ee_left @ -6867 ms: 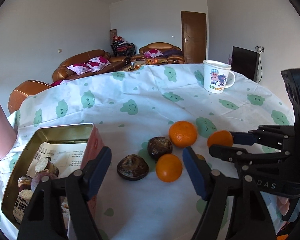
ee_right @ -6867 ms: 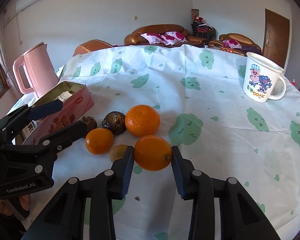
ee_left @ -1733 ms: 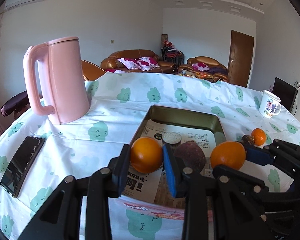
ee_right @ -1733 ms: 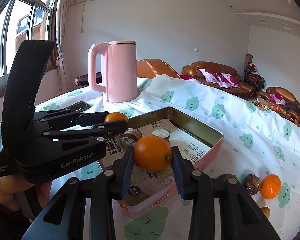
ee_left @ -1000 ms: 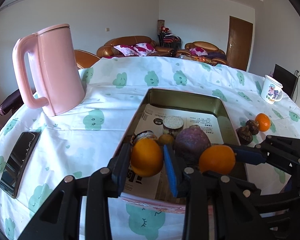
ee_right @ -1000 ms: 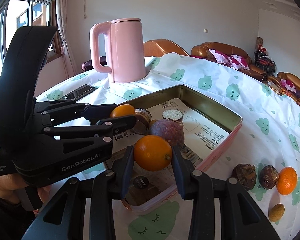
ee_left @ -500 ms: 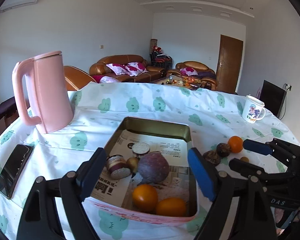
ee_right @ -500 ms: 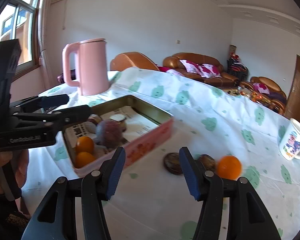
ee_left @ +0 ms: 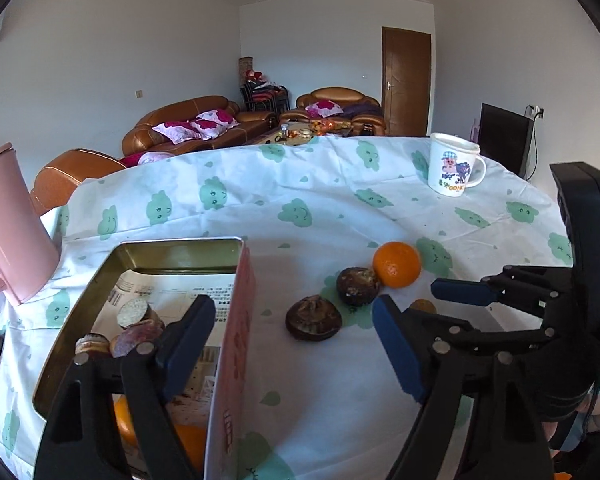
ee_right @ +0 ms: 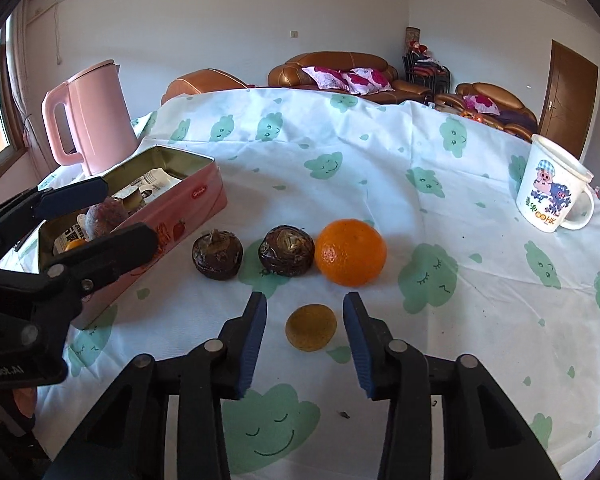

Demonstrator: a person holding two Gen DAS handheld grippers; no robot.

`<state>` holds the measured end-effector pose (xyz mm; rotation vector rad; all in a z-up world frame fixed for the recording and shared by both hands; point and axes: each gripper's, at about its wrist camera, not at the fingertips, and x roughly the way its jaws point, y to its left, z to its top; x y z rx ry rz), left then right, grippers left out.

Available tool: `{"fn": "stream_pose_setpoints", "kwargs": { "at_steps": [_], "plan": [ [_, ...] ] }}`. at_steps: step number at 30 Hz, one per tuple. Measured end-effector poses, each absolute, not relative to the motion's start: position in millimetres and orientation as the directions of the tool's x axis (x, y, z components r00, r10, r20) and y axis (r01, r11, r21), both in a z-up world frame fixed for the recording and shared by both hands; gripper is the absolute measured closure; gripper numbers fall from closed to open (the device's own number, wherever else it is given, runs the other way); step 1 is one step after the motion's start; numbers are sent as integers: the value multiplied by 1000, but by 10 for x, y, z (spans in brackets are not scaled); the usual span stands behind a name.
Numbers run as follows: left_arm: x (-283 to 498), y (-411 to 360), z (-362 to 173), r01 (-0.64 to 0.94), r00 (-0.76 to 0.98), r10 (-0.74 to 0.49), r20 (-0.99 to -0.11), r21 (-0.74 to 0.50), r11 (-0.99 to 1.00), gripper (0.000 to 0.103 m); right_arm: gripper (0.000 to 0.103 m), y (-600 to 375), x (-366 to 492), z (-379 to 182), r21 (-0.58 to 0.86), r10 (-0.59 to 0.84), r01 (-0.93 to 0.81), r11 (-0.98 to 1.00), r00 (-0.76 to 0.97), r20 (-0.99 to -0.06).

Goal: Organize fruits
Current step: 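Move the right tool to the small tan fruit and grasp it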

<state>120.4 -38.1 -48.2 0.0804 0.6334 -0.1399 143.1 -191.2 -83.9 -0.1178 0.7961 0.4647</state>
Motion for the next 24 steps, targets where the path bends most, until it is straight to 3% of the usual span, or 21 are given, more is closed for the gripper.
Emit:
{"fn": "stream_pose_setpoints", "kwargs": {
  "at_steps": [3,6,9,13,15,24],
  "plan": [
    [1306,-398,-548,166,764,-125,-633,5,986,34,63,-1882,1460,-895,67,358,-466,882,571,-739],
    [1328,-393,-574,165,755,-129,-643,-3,986,35,73,-1908,1484,-922,82,363,-468,880,550,-752],
    [1353,-418,-595,176,743,-137,-655,-6,984,49,73,-1922,1473,-915,82,362,-464,882,555,-749],
    [1412,-502,-615,197,733,-143,-665,7,980,52,73,-2002,1466,-875,79,346,-429,900,589,-730],
    [1484,-553,-655,207,718,-144,-681,12,978,63,73,-2039,1468,-858,90,349,-419,903,597,-723],
    [1668,-707,-774,205,699,-81,-711,90,975,65,73,-2068,1473,-841,104,361,-419,902,599,-715]
  ]
}}
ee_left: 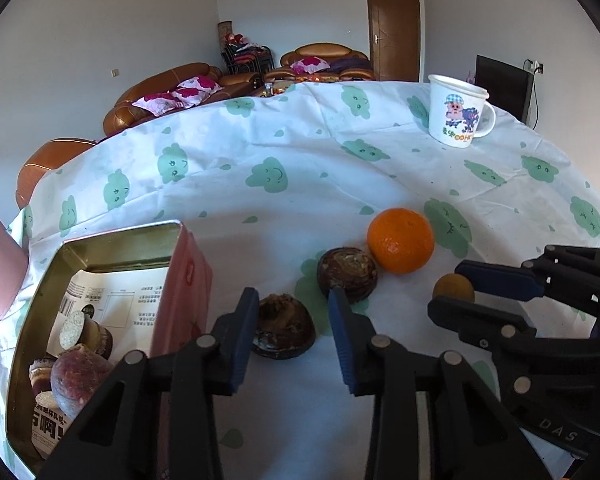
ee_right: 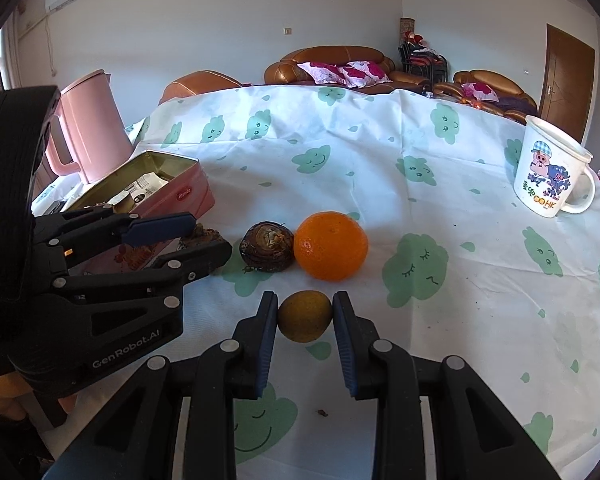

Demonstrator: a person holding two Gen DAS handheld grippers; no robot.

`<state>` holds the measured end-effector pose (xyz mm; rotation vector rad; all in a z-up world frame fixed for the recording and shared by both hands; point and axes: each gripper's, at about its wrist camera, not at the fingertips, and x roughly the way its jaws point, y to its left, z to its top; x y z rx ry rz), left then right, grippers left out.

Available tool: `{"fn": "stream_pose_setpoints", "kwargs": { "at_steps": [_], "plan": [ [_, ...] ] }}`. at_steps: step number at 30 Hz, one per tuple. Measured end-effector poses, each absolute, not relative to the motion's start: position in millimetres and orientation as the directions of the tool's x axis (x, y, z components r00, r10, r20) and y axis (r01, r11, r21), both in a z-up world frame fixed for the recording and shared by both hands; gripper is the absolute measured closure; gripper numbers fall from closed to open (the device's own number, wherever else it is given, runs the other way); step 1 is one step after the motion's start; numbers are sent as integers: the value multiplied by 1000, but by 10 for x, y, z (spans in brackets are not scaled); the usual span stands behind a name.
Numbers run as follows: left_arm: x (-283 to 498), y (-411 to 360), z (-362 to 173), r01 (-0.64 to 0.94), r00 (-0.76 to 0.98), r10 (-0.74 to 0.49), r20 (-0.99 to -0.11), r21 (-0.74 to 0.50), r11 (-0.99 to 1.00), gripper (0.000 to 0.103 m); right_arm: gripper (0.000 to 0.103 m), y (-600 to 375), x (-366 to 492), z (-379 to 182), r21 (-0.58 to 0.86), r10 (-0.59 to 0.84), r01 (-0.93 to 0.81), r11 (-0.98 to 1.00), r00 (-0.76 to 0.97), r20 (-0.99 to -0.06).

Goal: Organize fruits
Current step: 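Move the right tool to the small tan fruit and grasp it, then grasp the dark brown round fruit with the left tool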

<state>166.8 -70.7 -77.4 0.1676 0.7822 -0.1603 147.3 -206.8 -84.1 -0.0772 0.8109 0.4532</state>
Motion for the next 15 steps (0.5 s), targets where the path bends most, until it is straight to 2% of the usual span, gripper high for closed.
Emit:
{"fn": "stream_pose_setpoints", "kwargs": {
  "at_steps": [1,2,3,8,10,11,14,15],
  "plan": [
    [1683,-726,-776,208,699,-72,-712,107,972,65,73,-2072,1480,-847,109,363,-418,902,596,-716],
    [1701,-754,-786,218,697,-58,-714,134,967,60,73,-2076,1487,-851,112,363,-416,902,594,-718],
    [1728,-777,-811,219,696,-35,-717,166,961,52,73,-2079,1490,-853,114,364,-416,902,593,-718],
    [1823,-713,-865,192,679,-7,-734,169,967,54,73,-2071,1481,-851,105,358,-415,904,600,-716],
    [1812,-709,-856,189,689,6,-725,188,964,69,73,-2066,1482,-854,103,358,-417,903,597,-718],
    [1799,-715,-851,187,695,13,-719,198,962,81,73,-2066,1479,-852,103,359,-418,903,598,-717],
    [1754,-692,-824,200,697,-27,-716,158,967,92,73,-2074,1465,-841,99,358,-417,904,607,-709],
    [1739,-694,-819,207,696,-39,-717,148,967,92,73,-2076,1462,-837,98,358,-416,904,610,-707]
  ]
}}
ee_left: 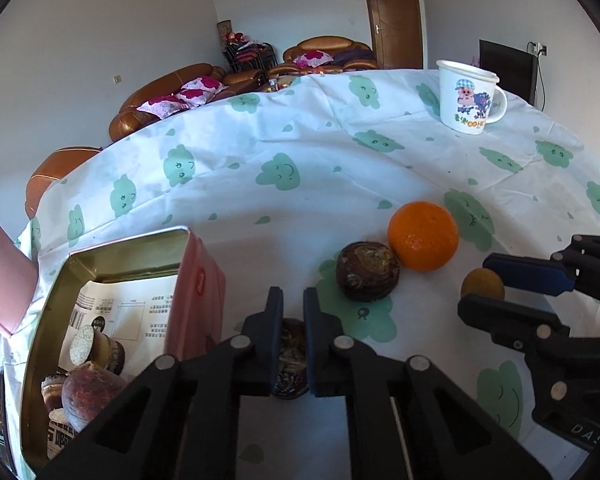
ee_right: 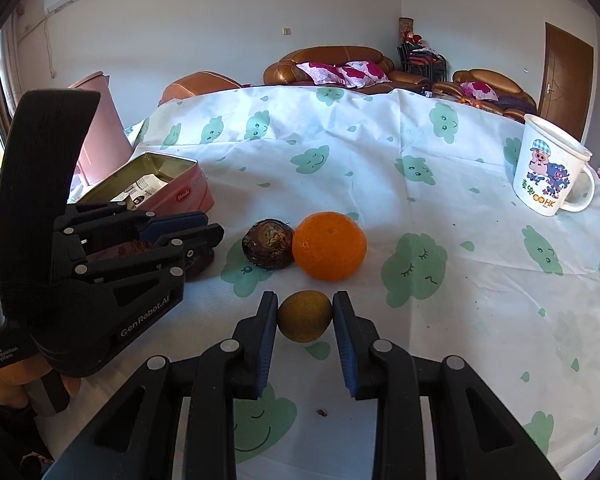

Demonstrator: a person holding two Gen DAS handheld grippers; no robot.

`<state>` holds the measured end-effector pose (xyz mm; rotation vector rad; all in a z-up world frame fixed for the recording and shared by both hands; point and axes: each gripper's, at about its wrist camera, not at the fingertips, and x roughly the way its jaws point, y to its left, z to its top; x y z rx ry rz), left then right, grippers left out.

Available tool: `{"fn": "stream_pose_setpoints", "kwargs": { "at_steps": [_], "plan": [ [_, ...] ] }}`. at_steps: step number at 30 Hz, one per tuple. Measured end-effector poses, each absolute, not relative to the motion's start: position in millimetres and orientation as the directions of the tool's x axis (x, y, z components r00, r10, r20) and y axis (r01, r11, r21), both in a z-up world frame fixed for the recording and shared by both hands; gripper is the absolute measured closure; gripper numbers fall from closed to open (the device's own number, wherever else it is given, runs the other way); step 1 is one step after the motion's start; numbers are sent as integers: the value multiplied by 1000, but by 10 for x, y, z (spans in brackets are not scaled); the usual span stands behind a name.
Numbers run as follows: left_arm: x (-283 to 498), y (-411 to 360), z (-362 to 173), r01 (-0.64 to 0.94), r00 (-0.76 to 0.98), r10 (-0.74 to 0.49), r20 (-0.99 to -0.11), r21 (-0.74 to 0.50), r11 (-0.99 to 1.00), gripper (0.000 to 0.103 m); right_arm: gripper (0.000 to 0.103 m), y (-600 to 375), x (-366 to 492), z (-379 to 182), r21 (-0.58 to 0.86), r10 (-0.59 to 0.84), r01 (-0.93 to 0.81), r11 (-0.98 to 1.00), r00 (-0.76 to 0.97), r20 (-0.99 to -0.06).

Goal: Organize fruits
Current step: 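Grasp the dark brown round fruit with the left tool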

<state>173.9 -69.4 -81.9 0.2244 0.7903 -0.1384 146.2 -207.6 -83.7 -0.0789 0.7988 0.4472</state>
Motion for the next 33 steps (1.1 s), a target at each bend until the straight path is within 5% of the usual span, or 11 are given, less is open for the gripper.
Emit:
{"fn": "stream_pose_setpoints", "kwargs": {
  "at_steps": [11,16,17,20,33],
  "plan": [
    [1516,-725,-760,278,695,-167,-699,47,959,92,73,-2091,1442,-811,95,357,-413,906,622,-697],
    [1524,-750,-774,290,695,-159,-702,71,954,85,73,-2092,1437,-804,94,358,-413,906,627,-692],
    [1516,-765,-773,294,697,-155,-701,82,952,80,73,-2096,1438,-803,95,358,-412,906,628,-691],
    [1509,-735,-768,256,710,-118,-694,99,962,41,73,-2102,1440,-801,99,361,-411,906,629,-688],
    [1526,-661,-827,282,674,-141,-725,76,956,44,73,-2106,1442,-803,105,365,-411,906,629,-686]
  ]
}}
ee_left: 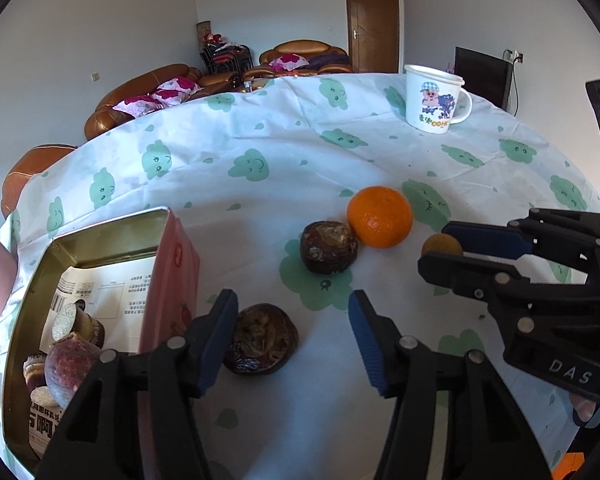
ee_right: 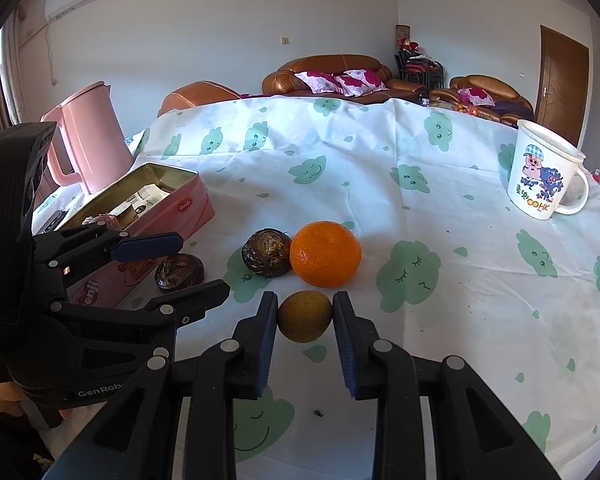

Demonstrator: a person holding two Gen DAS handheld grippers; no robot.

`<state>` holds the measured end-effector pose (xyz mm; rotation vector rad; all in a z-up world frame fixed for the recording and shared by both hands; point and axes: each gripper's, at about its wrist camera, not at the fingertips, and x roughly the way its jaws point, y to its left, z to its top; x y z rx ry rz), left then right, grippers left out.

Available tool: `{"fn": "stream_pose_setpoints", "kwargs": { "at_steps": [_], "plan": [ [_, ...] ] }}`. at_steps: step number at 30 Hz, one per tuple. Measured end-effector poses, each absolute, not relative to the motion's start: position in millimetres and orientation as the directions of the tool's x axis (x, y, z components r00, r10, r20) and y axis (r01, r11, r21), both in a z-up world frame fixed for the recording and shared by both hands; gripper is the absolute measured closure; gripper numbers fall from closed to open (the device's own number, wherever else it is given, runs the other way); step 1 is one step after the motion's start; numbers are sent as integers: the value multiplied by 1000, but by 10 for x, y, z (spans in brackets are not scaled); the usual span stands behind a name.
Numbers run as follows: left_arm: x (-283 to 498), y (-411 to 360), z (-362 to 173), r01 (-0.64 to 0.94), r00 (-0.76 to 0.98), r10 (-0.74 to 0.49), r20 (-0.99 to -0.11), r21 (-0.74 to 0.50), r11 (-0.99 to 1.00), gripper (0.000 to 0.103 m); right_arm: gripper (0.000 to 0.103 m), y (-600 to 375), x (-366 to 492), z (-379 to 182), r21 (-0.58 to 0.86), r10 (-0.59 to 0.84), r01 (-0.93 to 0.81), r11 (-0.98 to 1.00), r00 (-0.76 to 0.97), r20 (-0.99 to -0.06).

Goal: Organize fruits
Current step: 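Grasp the dark brown round fruit with the left tool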

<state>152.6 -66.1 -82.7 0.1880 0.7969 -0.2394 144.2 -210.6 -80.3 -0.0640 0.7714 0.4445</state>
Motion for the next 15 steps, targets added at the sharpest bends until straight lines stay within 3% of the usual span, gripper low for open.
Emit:
{"fn": "stream_pose_setpoints", "kwargs": {
  "at_steps": [8,13,15],
  "plan": [
    [1487,-663,-885,292,676,-57,-735,196,936,44,73,-2120,1437,-800,111,369,-409,906,632,-682],
    [1497,-710,-924,280,680,3,-733,263,923,55,73,-2132,1438,-797,116,372,-409,905,631,-681],
    [1507,-679,-919,267,680,11,-733,261,927,68,73,-2132,1437,-796,116,373,-411,904,630,-681]
  ]
}}
